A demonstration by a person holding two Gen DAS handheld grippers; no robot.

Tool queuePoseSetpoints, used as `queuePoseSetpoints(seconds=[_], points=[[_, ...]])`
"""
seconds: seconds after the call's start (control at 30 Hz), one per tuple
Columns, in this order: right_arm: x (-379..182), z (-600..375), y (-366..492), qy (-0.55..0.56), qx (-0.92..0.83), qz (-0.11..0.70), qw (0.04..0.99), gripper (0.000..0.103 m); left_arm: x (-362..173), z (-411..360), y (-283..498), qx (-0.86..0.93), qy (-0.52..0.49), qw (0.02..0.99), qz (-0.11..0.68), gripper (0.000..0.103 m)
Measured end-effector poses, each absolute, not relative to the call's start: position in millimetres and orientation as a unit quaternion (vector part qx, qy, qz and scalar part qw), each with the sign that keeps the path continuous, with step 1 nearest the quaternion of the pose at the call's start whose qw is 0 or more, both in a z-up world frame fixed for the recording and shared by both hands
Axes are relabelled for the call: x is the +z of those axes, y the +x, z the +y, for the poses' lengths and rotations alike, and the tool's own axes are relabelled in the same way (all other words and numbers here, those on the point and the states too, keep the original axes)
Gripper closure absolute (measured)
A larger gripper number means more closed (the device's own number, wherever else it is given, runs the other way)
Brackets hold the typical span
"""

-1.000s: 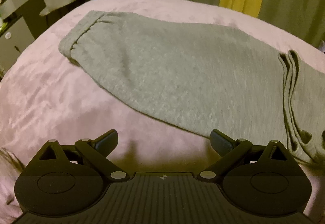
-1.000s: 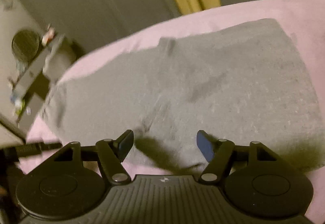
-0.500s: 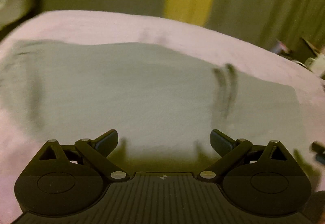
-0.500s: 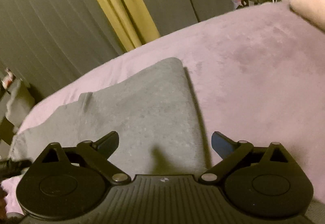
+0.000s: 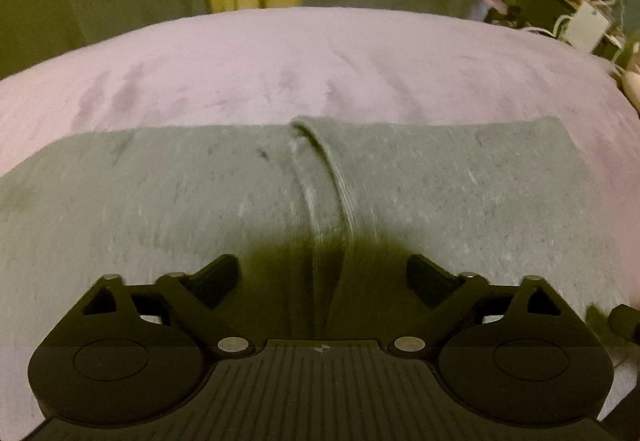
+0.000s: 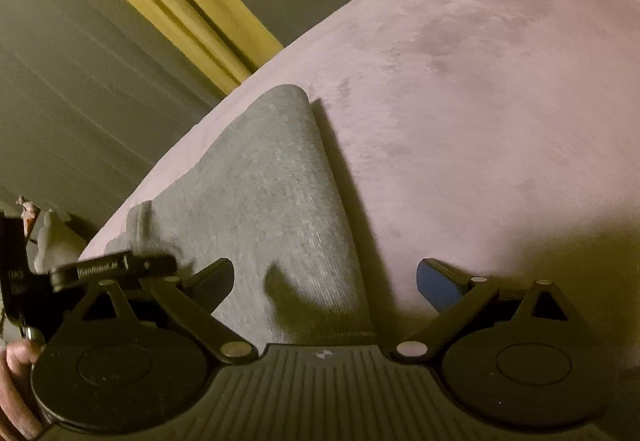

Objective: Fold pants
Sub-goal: 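Pinch the fold crease of the sweatpants with the left gripper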

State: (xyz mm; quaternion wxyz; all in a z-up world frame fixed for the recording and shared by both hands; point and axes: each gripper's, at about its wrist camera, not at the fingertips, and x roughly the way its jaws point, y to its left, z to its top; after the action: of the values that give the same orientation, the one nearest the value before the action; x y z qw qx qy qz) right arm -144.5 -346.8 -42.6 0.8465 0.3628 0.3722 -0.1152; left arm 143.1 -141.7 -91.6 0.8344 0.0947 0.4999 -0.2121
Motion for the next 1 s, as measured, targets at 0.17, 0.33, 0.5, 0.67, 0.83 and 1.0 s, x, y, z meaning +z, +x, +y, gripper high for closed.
queuePoseSetpoints(seconds=[0.17,0.33,0.5,0.67,0.83,1.0], points=[[-42,-345,-143,0.356,-0.116,0.374,0.849,0.005,-87,-124,151,-0.231,0.062,0.823,0.515,0.015],[-42,-343,-141,0.35,-0.119,0.376,0.85,0.004,-85,-116,150,-0.261,0.02,0.806,0.53,0.016],[-42,-341,-141,0.344,-0.12,0.378,0.851,0.004,-87,-129,153,-0.263,0.041,0.81,0.523,0.021],[-42,-340,-140,0.34,-0.121,0.38,0.852,0.004,-84,-121,167,-0.252,0.038,0.811,0.527,0.054],[-42,-340,-139,0.337,-0.122,0.38,0.853,0.004,-74,-110,167,-0.26,-0.005,0.811,0.525,0.083],[-31,-333,-145,0.324,-0.109,0.353,0.871,0.005,-48,-107,145,-0.267,0.0,0.833,0.484,0.084]])
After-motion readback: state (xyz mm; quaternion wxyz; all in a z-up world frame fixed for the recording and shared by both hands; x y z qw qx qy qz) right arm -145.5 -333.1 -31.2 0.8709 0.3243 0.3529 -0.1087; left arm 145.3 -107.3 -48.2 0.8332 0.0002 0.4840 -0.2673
